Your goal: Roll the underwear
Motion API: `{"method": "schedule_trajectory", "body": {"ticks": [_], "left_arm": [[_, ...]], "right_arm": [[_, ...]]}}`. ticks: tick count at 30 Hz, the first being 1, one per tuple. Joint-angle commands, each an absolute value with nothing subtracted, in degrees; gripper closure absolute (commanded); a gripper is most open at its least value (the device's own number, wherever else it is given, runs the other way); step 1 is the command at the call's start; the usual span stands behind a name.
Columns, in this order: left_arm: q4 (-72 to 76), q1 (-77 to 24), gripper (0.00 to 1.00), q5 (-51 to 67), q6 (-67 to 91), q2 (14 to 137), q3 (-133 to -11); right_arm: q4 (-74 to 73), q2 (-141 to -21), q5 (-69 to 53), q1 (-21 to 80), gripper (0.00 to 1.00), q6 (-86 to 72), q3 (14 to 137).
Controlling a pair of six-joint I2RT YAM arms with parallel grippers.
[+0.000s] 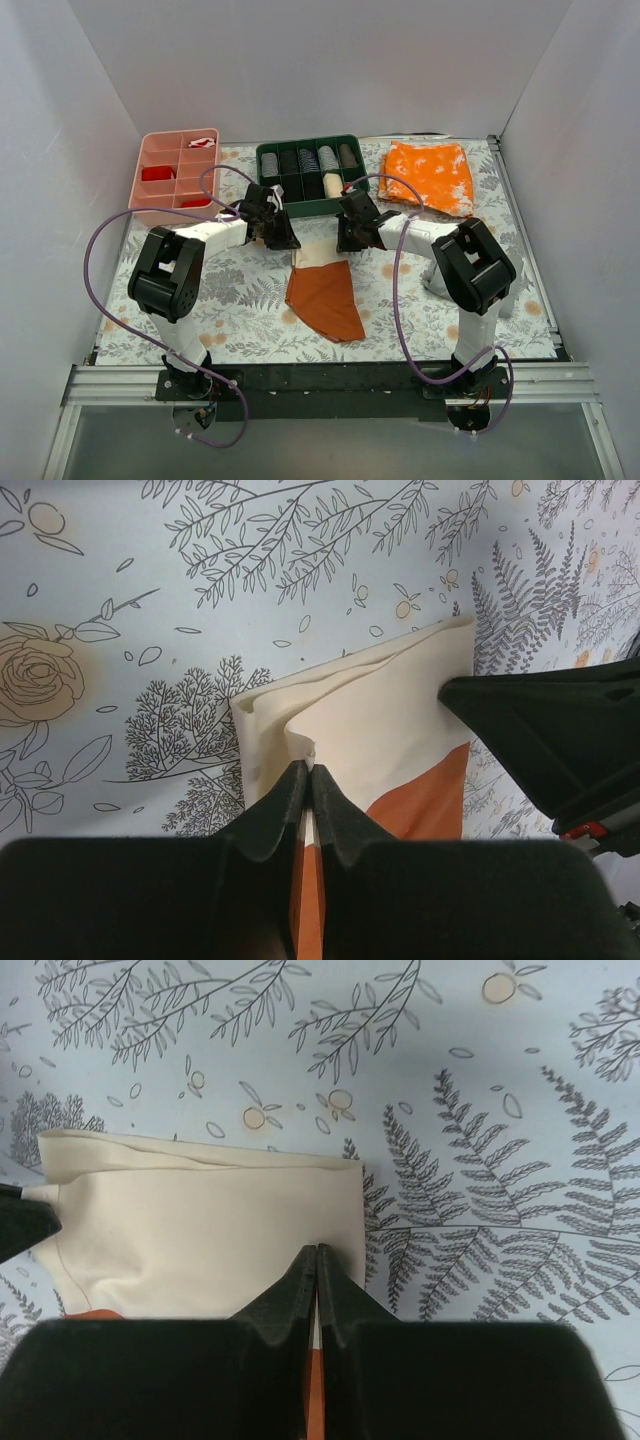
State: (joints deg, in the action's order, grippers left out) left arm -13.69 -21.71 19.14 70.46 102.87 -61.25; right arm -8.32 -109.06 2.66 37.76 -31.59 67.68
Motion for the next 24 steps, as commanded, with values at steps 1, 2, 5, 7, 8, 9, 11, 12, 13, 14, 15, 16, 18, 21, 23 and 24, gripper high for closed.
{"method": "schedule_trajectory", "body": {"ticks": [1, 2, 5, 7, 8, 9, 11, 12, 13, 14, 15, 16, 18, 21, 23, 24], "left_arm": [[-12.2, -21.8, 0.96, 20.0, 68.6, 102.2, -62.8], [-12.2, -21.8, 0.96, 19.7, 68.4, 102.3, -62.8], [-12.1, -21.7, 0.96, 17.9, 68.1, 102.7, -62.5], [-11.6, -21.7, 0.96, 16.5, 67.9, 102.9, -62.3], [-11.3, -21.7, 0.96, 16.0, 67.9, 103.1, -62.3], [-10.6, -21.7, 0.96, 15.5, 67.8, 103.1, -62.3], [-9.3, -21.7, 0.95, 14.2, 67.6, 103.9, -62.4], [-9.1, -21.7, 0.95, 13.8, 67.5, 104.2, -62.7], [-8.9, -21.6, 0.94, 13.5, 67.2, 105.0, -63.0], [-8.6, -21.5, 0.94, 13.5, 66.9, 105.4, -63.3], [-8.2, -21.5, 0.94, 13.4, 66.8, 105.8, -63.5], [-7.9, -21.5, 0.93, 13.5, 66.6, 106.2, -63.8], [-7.7, -21.5, 0.93, 13.3, 66.4, 107.0, -64.1], [-7.6, -21.4, 0.92, 10.9, 66.5, 107.0, -63.4], [-7.6, -21.3, 0.91, 10.1, 66.7, 106.6, -62.8], [-7.6, -21.3, 0.90, 9.4, 67.0, 106.5, -62.8]], "right_arm": [[-6.1, -110.2, 8.0, 37.3, 0.92, -31.4, 69.1], [-6.2, -110.2, 8.3, 37.2, 0.92, -31.6, 69.0], [-6.2, -110.2, 9.2, 37.1, 0.92, -32.0, 68.5], [-6.1, -110.7, 9.0, 37.1, 0.92, -32.1, 68.4], [-6.1, -110.9, 8.6, 37.1, 0.92, -32.1, 68.4], [-6.0, -111.2, 8.2, 37.0, 0.92, -32.0, 68.3], [-5.1, -111.5, 7.5, 36.9, 0.91, -31.8, 67.9], [-4.7, -111.5, 7.3, 37.0, 0.91, -31.7, 66.9], [-4.4, -111.4, 6.9, 36.9, 0.91, -31.6, 66.6], [-4.2, -111.5, 6.6, 37.0, 0.91, -31.4, 66.4], [-3.8, -111.5, 6.2, 37.0, 0.91, -31.3, 65.9], [-3.6, -111.6, 5.8, 37.0, 0.91, -31.2, 65.7], [-3.4, -112.0, 5.3, 37.0, 0.91, -31.0, 65.7], [-3.4, -112.5, 4.7, 36.9, 0.91, -30.9, 65.7], [-3.4, -112.8, 4.4, 37.0, 0.91, -30.7, 65.9], [-3.4, -112.9, 4.2, 37.0, 0.91, -30.6, 65.9]]}}
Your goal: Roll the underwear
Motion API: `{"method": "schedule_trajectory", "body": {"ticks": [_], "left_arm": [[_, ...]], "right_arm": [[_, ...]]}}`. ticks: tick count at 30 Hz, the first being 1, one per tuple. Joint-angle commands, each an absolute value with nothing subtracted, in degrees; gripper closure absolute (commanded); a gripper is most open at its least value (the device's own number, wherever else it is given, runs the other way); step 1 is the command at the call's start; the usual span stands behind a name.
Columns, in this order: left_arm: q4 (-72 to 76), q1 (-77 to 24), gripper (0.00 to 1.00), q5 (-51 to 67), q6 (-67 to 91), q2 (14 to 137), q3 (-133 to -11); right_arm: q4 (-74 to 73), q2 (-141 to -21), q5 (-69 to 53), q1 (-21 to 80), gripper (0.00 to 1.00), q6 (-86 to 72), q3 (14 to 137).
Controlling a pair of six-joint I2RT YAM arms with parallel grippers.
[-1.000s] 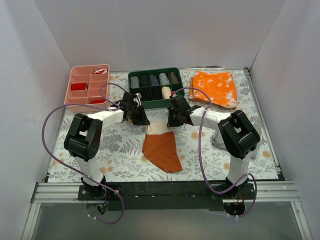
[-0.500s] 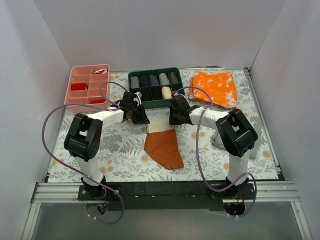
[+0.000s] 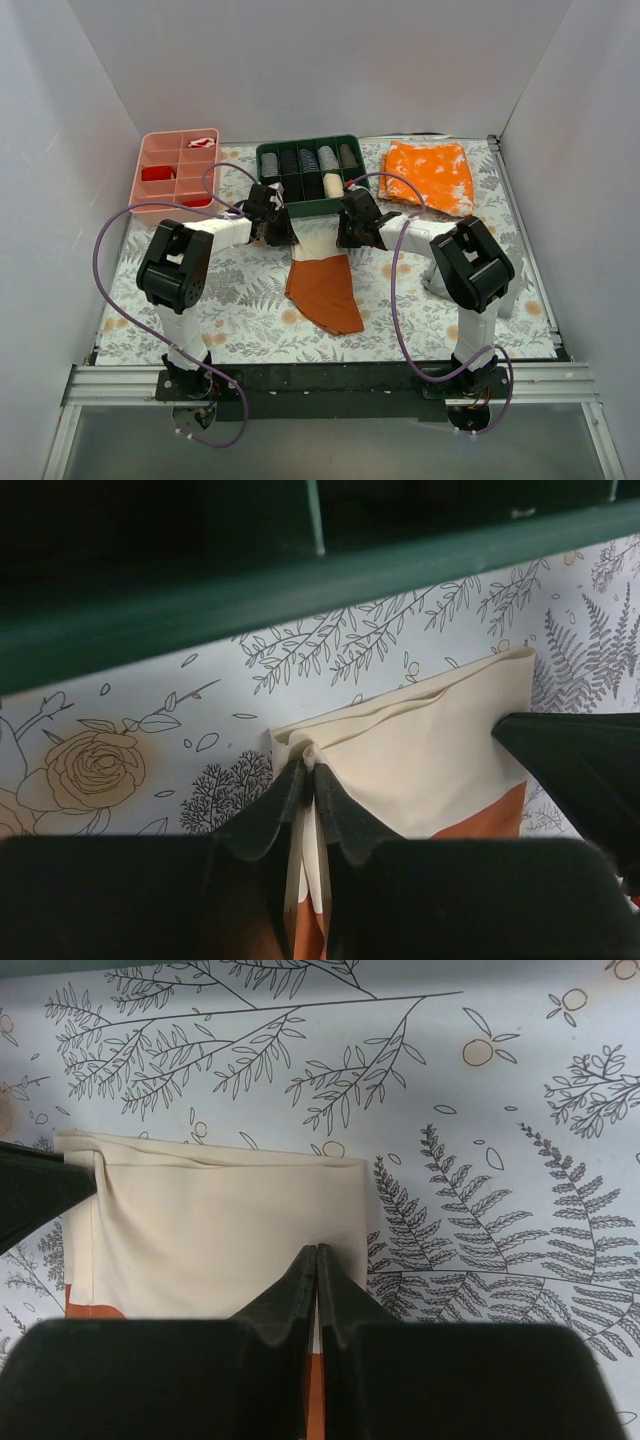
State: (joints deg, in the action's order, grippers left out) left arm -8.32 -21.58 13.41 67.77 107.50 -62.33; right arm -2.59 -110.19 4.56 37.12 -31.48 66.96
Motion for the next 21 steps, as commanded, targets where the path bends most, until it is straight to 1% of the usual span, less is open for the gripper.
{"method": "schedule_trajectory", "body": {"ticks": [1, 5, 6, 10, 12, 14, 15, 16, 21], "left_arm": [[-7.6, -21.2, 0.89, 9.3, 67.1, 106.6, -62.8], [-9.5, -21.1, 0.87, 7.0, 68.3, 106.0, -62.9], [-9.8, -21.1, 0.83, 6.4, 68.6, 105.8, -62.8], [-11.3, -21.1, 0.80, 4.3, 69.0, 103.9, -62.9], [-12.0, -21.0, 0.76, 3.1, 69.3, 102.3, -62.8], [-12.5, -21.0, 0.69, 3.1, 69.1, 99.6, -63.1], [-12.7, -21.1, 0.61, 2.9, 69.2, 98.6, -63.1], [-12.9, -21.0, 0.57, 2.7, 69.2, 97.7, -63.4], [-15.0, -21.0, 0.53, 5.5, 69.6, 91.3, -62.9]], "right_arm": [[-3.3, -113.0, 4.0, 37.0, 0.91, -30.6, 66.0], [-3.6, -112.8, 4.4, 37.0, 0.90, -30.2, 66.1], [-3.6, -112.2, 4.4, 37.0, 0.90, -30.2, 66.1], [-2.9, -111.1, 3.9, 36.9, 0.87, -29.0, 66.2], [-2.3, -110.2, 3.3, 36.7, 0.86, -28.7, 66.2], [-2.0, -109.7, 2.5, 36.7, 0.84, -28.4, 66.4], [-1.8, -109.0, 2.3, 36.7, 0.84, -28.3, 66.5], [-1.6, -108.5, 1.6, 36.7, 0.83, -28.2, 66.4], [-0.5, -104.7, 0.4, 36.6, 0.77, -27.9, 66.2]]}}
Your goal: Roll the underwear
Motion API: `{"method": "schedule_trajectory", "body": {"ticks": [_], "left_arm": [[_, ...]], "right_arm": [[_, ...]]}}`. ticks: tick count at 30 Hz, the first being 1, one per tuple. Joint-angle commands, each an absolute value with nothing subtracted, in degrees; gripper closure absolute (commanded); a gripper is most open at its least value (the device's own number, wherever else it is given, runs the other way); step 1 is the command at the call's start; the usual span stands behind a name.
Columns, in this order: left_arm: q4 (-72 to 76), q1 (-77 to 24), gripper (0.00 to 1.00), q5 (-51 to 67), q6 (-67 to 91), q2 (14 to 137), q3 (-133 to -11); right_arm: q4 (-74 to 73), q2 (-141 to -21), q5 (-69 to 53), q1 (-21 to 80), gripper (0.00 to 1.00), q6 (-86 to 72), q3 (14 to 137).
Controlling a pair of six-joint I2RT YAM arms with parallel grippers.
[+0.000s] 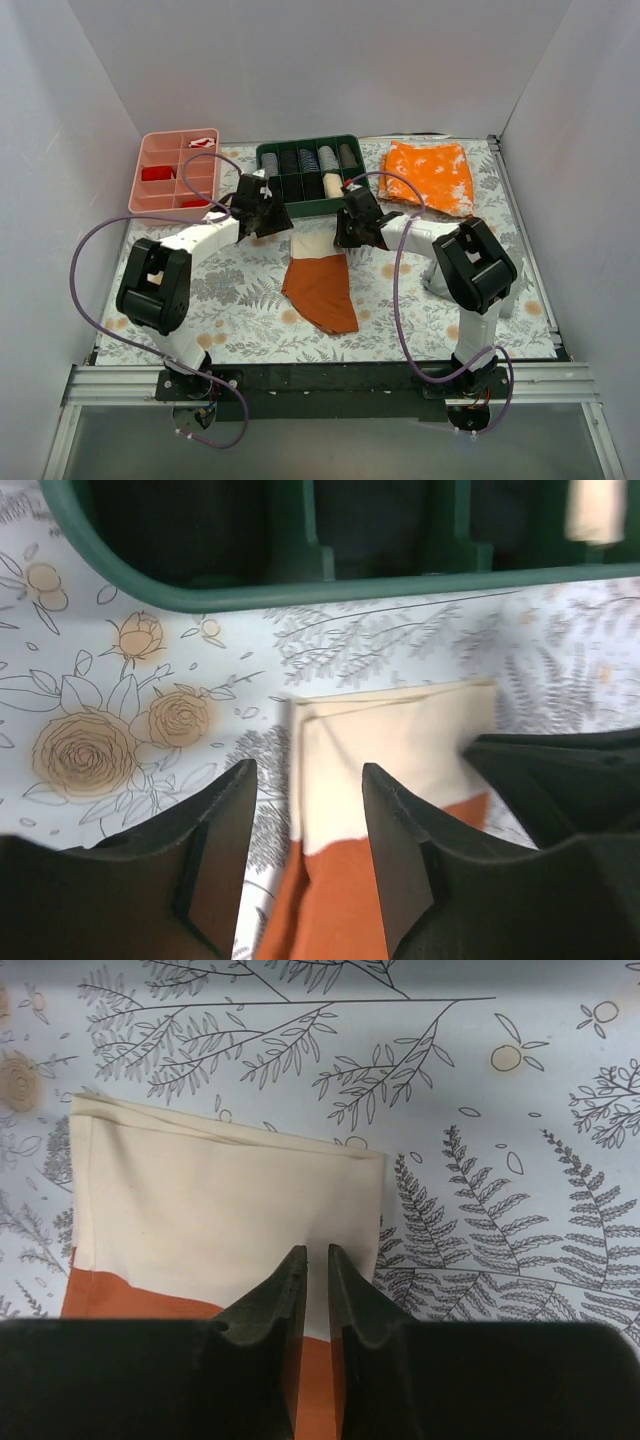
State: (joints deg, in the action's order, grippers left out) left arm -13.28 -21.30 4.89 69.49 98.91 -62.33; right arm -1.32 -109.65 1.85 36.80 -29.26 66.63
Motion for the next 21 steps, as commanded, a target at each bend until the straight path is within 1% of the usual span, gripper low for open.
{"method": "schedule_trajectory", "body": {"ticks": [1, 4, 8, 9, 11, 12, 15, 18, 21], "left_arm": [[-15.0, -21.0, 0.53, 7.0, 70.0, 90.5, -62.3], [-15.3, -21.1, 0.54, 12.6, 71.3, 88.0, -59.9], [-14.3, -21.1, 0.60, 18.5, 74.2, 85.3, -53.1], [-13.5, -21.2, 0.65, 19.9, 75.8, 84.6, -51.7], [-10.7, -21.5, 0.70, 23.5, 77.3, 84.3, -48.7], [-10.0, -22.1, 0.74, 24.3, 78.7, 84.0, -46.3], [-8.7, -24.6, 0.78, 25.0, 81.2, 83.6, -42.2], [-5.1, -26.6, 0.80, 24.3, 83.8, 82.4, -39.5], [-4.7, -27.5, 0.80, 22.5, 84.7, 82.9, -38.7]], "right_arm": [[1.1, -104.2, -1.6, 36.6, 0.77, -27.7, 66.3], [0.5, -103.4, -4.1, 36.8, 0.75, -27.9, 67.1], [1.4, -103.2, -7.9, 37.6, 0.75, -29.1, 66.6], [2.0, -103.5, -9.0, 37.9, 0.75, -29.3, 66.4], [2.6, -104.3, -11.2, 38.8, 0.78, -30.2, 66.8], [2.6, -105.5, -12.0, 39.2, 0.79, -30.4, 67.1], [2.9, -107.7, -14.1, 40.4, 0.83, -30.7, 68.4], [3.1, -109.6, -14.6, 41.0, 0.85, -30.9, 69.3], [3.0, -111.1, -14.8, 41.2, 0.86, -31.1, 70.2]]}}
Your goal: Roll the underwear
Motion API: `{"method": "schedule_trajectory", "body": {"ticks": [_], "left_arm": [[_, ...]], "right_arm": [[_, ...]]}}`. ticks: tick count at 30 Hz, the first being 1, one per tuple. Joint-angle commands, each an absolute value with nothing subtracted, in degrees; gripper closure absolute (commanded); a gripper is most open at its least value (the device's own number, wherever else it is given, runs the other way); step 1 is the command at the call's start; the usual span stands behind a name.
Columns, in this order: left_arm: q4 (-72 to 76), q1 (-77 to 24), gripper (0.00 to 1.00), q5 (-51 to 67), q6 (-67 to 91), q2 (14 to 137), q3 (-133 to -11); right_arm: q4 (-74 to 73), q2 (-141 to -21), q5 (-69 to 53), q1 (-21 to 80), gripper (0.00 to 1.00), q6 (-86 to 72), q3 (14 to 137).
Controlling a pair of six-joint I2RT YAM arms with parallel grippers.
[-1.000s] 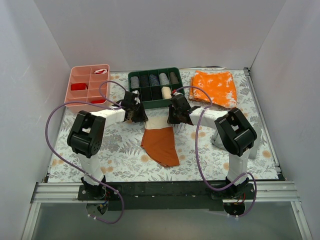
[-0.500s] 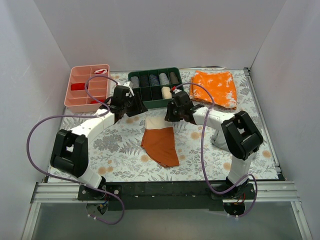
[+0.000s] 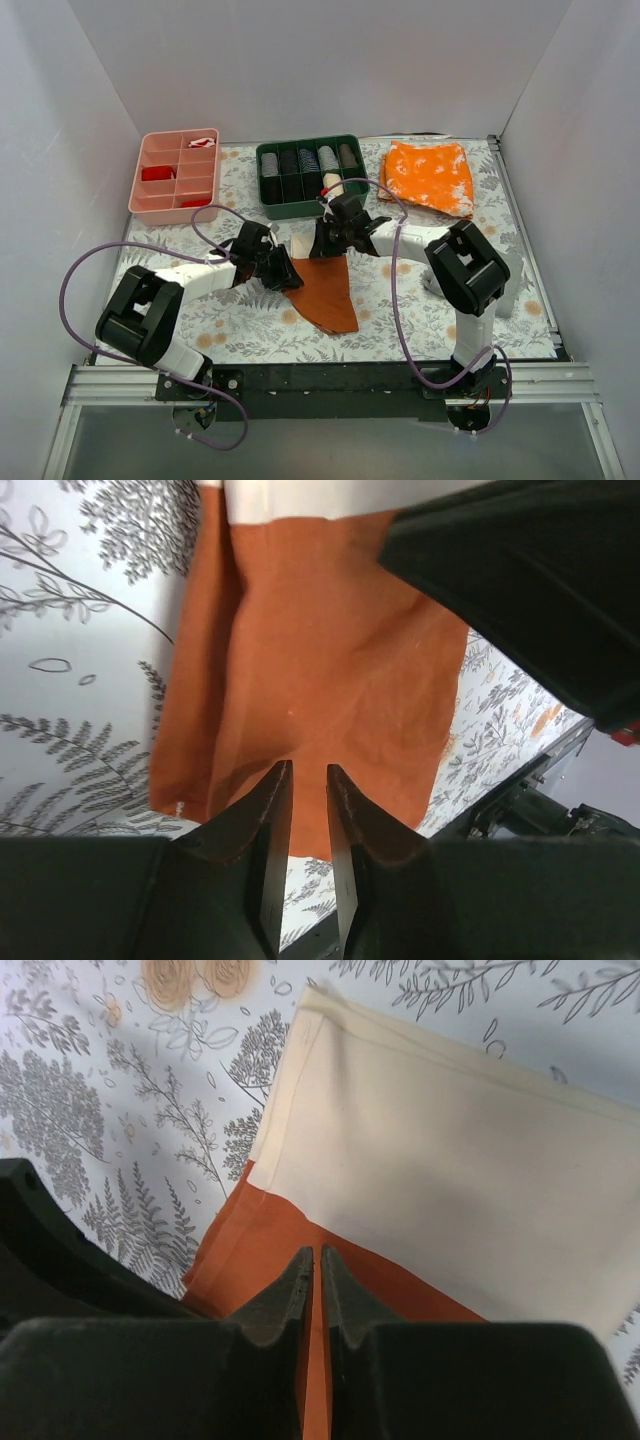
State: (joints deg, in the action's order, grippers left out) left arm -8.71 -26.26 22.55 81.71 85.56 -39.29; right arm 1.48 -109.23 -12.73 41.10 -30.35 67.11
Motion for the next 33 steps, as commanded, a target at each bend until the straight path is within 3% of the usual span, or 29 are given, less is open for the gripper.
{"method": "schedule_trajectory", "body": {"ticks": [1, 8, 23, 33], "left_arm": [[-5.0, -27.5, 0.81, 21.9, 84.6, 83.1, -38.3], [-6.9, -27.6, 0.85, 14.5, 83.8, 85.0, -35.6], [-7.0, -27.6, 0.86, 12.0, 84.0, 84.9, -30.6], [-7.5, -27.6, 0.86, 12.3, 82.2, 85.3, -33.3]], "right_arm": [[2.8, -111.4, -14.8, 41.2, 0.86, -31.0, 70.6], [0.3, -113.4, -11.2, 41.1, 0.86, -28.8, 72.9], [-6.4, -118.8, -4.0, 39.1, 0.87, -27.6, 77.9], [1.3, -113.6, -10.2, 39.0, 0.87, -27.9, 75.2]]}}
